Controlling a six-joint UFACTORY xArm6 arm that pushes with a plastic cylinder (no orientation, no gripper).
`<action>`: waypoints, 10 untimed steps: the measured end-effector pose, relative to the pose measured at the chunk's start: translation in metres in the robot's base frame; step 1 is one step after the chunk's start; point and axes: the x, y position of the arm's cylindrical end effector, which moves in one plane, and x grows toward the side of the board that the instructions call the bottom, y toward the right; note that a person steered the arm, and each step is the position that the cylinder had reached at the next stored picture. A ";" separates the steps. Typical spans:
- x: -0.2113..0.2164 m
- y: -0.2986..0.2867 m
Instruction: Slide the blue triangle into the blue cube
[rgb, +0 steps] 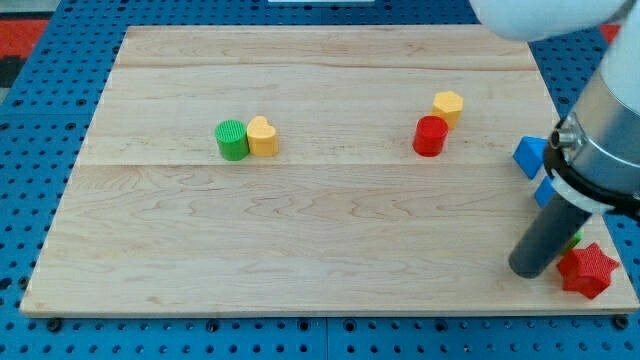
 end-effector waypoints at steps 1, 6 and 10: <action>-0.015 -0.018; -0.022 0.035; -0.051 0.016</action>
